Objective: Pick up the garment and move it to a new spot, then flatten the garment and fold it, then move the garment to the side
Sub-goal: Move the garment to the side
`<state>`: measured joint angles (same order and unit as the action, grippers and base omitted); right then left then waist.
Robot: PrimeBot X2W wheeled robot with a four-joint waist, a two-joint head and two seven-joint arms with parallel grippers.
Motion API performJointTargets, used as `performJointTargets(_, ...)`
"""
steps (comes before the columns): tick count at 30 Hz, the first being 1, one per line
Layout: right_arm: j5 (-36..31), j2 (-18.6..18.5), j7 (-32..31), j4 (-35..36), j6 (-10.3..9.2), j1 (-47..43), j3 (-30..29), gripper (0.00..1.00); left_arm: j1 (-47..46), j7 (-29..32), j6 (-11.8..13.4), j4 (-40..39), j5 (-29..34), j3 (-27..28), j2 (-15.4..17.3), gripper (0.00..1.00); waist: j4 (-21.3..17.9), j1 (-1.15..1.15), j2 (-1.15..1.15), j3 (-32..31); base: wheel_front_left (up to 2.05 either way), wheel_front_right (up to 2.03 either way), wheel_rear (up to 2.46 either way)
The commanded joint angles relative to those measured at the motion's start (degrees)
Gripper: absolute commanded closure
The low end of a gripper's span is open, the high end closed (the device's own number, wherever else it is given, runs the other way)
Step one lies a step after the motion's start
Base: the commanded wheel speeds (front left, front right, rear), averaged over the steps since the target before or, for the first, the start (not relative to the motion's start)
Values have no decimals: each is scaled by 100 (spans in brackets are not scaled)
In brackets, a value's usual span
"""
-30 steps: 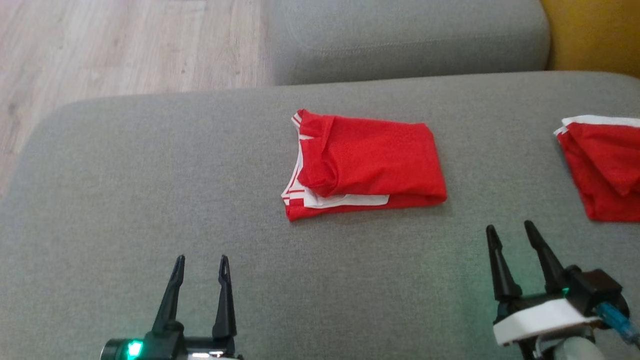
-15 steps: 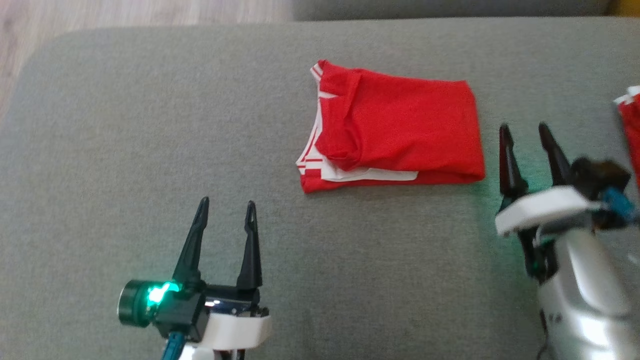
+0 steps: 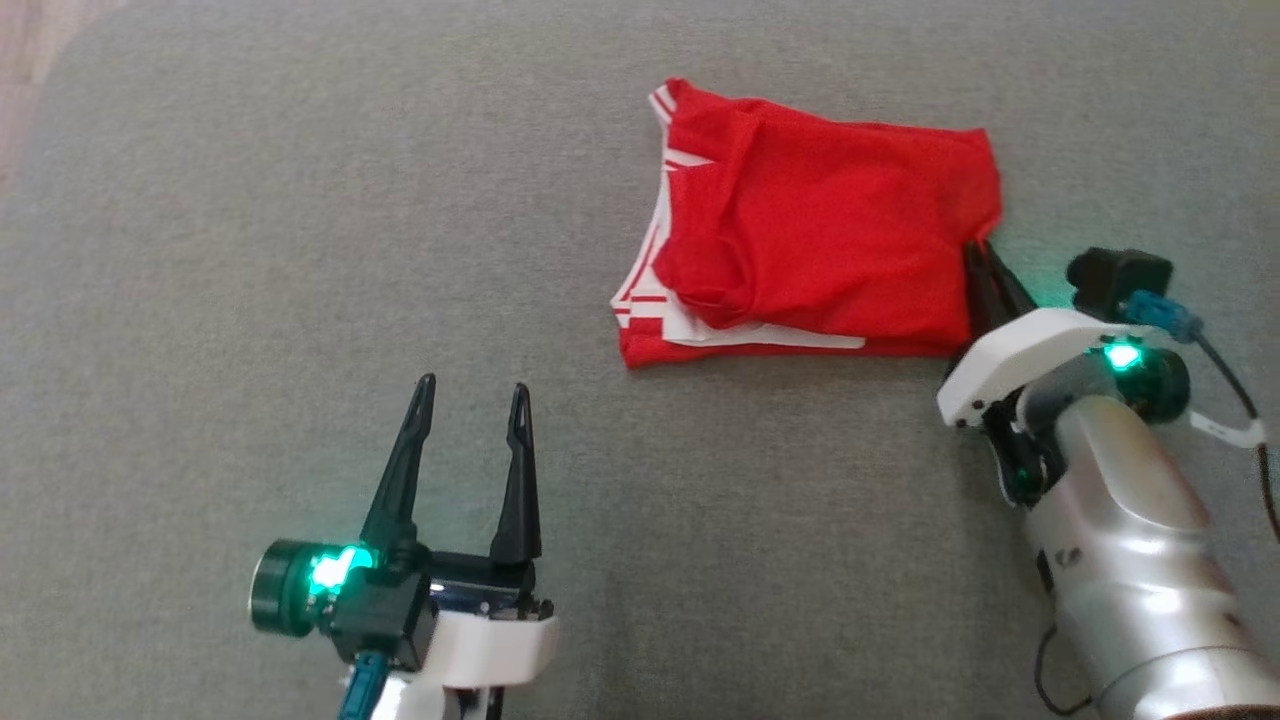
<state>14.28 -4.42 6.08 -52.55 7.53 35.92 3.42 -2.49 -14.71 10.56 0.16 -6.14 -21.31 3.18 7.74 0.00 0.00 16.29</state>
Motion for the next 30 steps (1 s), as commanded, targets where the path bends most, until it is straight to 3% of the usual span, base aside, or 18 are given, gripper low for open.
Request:
performJointTargets(1, 65, 80, 106, 63, -4, 60, 216, 100, -168, -29, 5, -142, 18, 162, -30, 0, -115, 0, 0, 1, 0, 0, 0)
performJointTargets(8, 178, -491, 543, 370, -4, 91, 805, 100, -213, -29, -20, -105, 46, 260, -30, 0, -654, 0, 0, -10, 0, 0, 0)
performJointTargets(15, 129, -1819, 450, 1424, -4, 79, 1041, 100, -296, -29, -46, -100, 103, 354, -30, 0, -1174, 0, 0, 167, 0, 0, 0)
performJointTargets(20, 70, -2846, -71, 2280, -4, 114, 691, 100, -405, -29, -95, -76, 259, 366, -24, 0, -1343, 0, 0, 354, 0, 0, 0)
performJointTargets(23, -90, -3235, -441, 2753, -4, 89, 308, 100, -454, -29, -124, -53, 339, 395, 9, 0, -1385, 0, 0, 447, 0, 0, 0)
performJointTargets(24, -163, -3308, -545, 2884, -4, 63, 138, 68, -469, -29, -136, -44, 357, 403, 19, 0, -1385, 0, 0, 465, 0, 0, 0)
performJointTargets(25, -163, -3308, -545, 2884, -4, 63, 138, 68, -469, -29, -136, -44, 357, 403, 19, 0, -1385, 0, 0, 465, 0, 0, 0)
performJointTargets(26, -275, -3360, -621, 2998, -4, 37, -52, 0, -486, -29, -148, -36, 370, 412, 28, 0, -1378, 0, 0, 480, 0, 0, 0)
performJointTargets(30, -906, -3155, -478, 3449, -4, -100, -815, 0, -548, -29, -122, -25, 432, 457, 35, 0, -1298, 0, 0, 437, 0, 0, 0)
